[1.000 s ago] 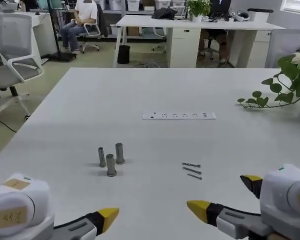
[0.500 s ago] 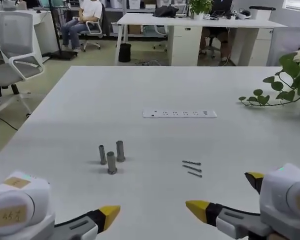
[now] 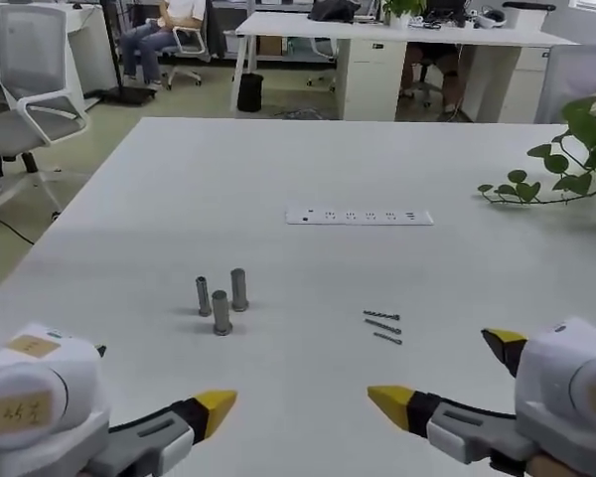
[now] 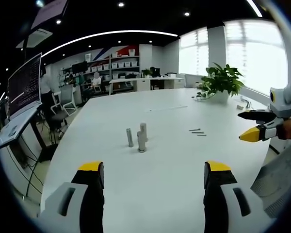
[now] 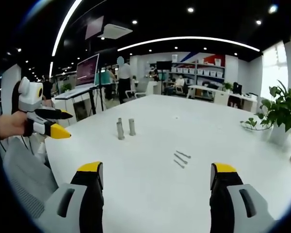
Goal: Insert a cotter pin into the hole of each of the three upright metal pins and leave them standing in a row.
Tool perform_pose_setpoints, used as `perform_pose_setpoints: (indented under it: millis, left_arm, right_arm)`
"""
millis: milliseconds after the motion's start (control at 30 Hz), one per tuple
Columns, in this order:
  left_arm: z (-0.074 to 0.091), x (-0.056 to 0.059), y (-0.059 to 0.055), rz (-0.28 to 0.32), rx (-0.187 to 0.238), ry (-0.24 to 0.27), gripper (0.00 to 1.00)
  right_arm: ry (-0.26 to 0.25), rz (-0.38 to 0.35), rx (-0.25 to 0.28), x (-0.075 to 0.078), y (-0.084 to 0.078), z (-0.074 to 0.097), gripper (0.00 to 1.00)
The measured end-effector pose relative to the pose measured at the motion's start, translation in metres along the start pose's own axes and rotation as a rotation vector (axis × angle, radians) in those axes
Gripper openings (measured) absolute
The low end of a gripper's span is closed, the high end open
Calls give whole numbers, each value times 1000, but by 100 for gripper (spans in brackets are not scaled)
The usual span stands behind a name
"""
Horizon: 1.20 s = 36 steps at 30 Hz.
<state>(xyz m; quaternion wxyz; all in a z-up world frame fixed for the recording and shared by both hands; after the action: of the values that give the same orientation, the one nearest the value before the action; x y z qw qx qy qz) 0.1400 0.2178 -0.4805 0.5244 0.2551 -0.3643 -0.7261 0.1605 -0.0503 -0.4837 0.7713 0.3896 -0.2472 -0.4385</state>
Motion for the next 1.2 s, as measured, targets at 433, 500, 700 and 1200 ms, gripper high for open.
perform_pose_setpoints:
  millis: [433,500,700,1200]
  left_arm:
    - [-16,-6,5,-3,5,-26,78]
    - [-19,-7,6,-7,-2,-25,77]
    - [-32,-19,11,-5,-1,-26,73]
    - [-67,-55,34,-53,5,9,55]
  right_arm:
    - [8,15,-5,2,3,-9,85]
    - [12,16,-10,2,3,-12,85]
    - [22,15,-19,1,3,-18,84]
    - [32,-29,-20,6,0,-33,79]
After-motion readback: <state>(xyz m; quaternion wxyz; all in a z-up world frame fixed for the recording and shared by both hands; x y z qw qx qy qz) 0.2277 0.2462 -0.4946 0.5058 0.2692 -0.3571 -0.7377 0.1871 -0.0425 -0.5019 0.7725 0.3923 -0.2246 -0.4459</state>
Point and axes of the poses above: the centre of the closed fingertips' face, and the gripper's own axes: z roughly backward along the fingers, x roughly to its right, y roughly out of its top, the point moved 3 cm from there along z, roughly backward along the fingers, and after that the axes turned 12 degrees about -x, right-handed, at the moved point
